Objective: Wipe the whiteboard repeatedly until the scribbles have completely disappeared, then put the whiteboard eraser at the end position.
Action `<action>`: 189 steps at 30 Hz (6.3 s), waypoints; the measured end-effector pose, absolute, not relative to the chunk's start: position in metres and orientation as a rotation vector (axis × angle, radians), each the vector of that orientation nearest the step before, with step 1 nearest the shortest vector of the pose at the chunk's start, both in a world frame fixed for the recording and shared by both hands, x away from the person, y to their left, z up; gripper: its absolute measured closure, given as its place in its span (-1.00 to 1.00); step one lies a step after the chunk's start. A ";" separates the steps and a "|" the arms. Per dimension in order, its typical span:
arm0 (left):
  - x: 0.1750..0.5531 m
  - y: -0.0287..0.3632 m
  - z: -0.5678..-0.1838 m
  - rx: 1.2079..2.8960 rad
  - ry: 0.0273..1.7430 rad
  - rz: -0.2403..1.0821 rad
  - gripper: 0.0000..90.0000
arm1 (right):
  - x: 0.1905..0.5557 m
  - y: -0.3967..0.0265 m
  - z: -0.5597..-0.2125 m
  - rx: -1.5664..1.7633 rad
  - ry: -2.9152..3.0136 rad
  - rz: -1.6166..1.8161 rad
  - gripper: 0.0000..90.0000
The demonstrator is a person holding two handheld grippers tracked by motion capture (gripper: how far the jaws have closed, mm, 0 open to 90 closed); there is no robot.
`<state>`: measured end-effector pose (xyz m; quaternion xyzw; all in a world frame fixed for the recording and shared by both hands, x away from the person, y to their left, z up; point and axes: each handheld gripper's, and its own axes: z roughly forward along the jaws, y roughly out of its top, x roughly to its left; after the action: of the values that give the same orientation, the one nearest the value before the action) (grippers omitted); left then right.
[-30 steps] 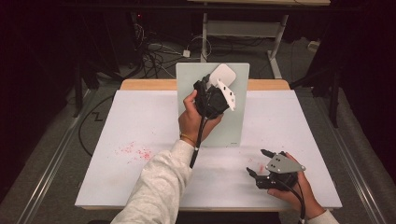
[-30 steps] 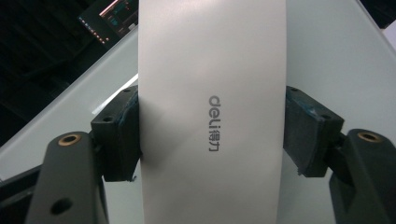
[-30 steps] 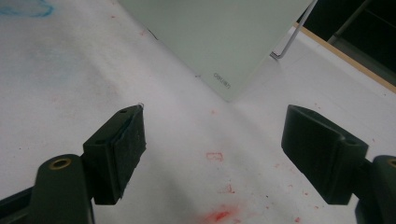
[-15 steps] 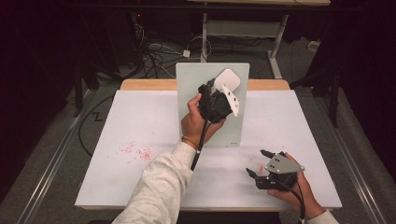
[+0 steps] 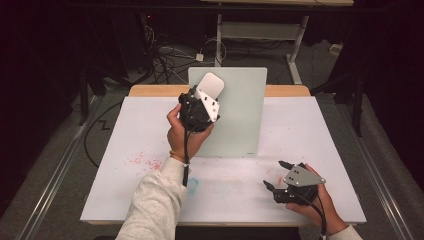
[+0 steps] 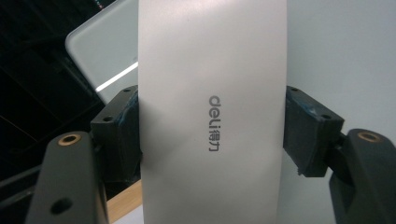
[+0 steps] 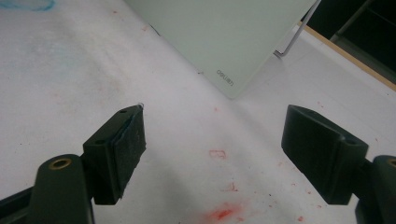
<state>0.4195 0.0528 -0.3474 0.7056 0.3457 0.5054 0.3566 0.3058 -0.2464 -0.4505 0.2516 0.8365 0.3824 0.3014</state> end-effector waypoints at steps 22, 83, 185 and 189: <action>0.417 0.067 -0.356 1.764 0.936 1.263 -0.36 | 0.306 -0.246 -0.451 0.663 2.225 1.005 -0.51; 0.393 0.018 -0.349 1.998 0.632 1.166 -0.36 | 0.307 -0.251 -0.446 0.690 2.187 1.039 -0.51; 0.332 0.151 -0.443 2.099 1.262 0.459 -0.49 | 0.303 -0.253 -0.443 0.675 2.180 1.035 -0.51; 0.331 0.149 -0.438 2.107 1.225 0.502 -0.50 | 0.303 -0.253 -0.443 0.677 2.178 1.034 -0.51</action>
<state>0.3306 0.1494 -0.4377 0.8020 0.4662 0.1910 0.3208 0.3026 -0.2526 -0.4430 0.2568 0.8259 0.3923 0.3132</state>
